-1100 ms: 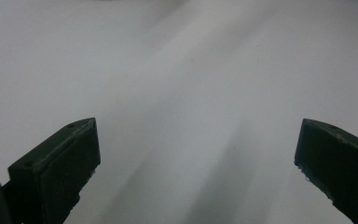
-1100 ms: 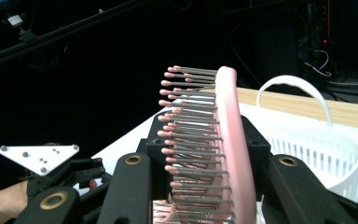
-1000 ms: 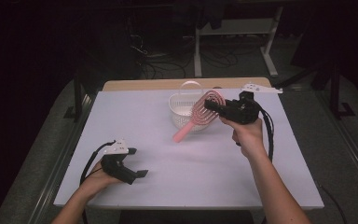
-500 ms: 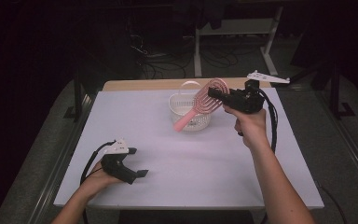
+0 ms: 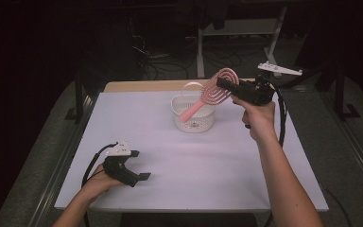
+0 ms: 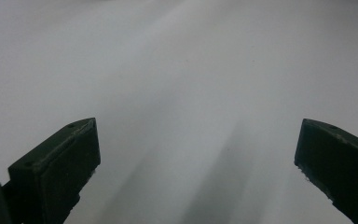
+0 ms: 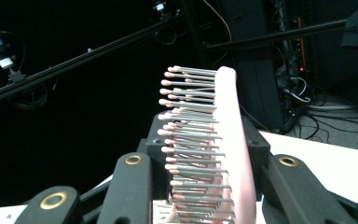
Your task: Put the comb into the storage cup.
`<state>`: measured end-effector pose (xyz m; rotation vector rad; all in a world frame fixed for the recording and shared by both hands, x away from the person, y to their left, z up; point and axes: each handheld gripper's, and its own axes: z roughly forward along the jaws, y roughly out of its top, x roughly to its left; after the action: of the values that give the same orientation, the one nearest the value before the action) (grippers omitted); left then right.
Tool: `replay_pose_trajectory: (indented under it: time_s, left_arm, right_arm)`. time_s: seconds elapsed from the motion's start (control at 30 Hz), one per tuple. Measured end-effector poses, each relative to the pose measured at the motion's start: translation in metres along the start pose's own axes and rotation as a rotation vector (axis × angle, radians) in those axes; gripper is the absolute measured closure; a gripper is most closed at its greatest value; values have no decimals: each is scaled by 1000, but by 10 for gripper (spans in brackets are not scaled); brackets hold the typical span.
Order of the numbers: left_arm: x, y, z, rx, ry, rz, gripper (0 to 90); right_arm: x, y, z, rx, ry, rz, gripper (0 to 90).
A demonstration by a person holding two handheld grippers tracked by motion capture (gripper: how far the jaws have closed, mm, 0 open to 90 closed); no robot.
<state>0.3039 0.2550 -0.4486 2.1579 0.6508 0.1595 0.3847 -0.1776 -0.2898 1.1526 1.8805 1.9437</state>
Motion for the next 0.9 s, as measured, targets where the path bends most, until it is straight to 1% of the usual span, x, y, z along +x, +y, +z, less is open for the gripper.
replay_pose_trajectory:
  time_s: [0.23,0.5,0.67,0.9]
  left_arm:
    - [-1,0,0,-2,2,6,0]
    - [0,0,0,1,10,7,0]
    - [0,0,0,1,9,7,0]
    - [0,0,0,1,11,3,0]
  right_arm:
    - [-5,11,-1,-21,-22,5,633]
    - [-14,21,0,-48,-53,15,633]
    - [-22,19,6,-41,-78,29,633]
    - [-31,12,19,-23,-91,51,633]
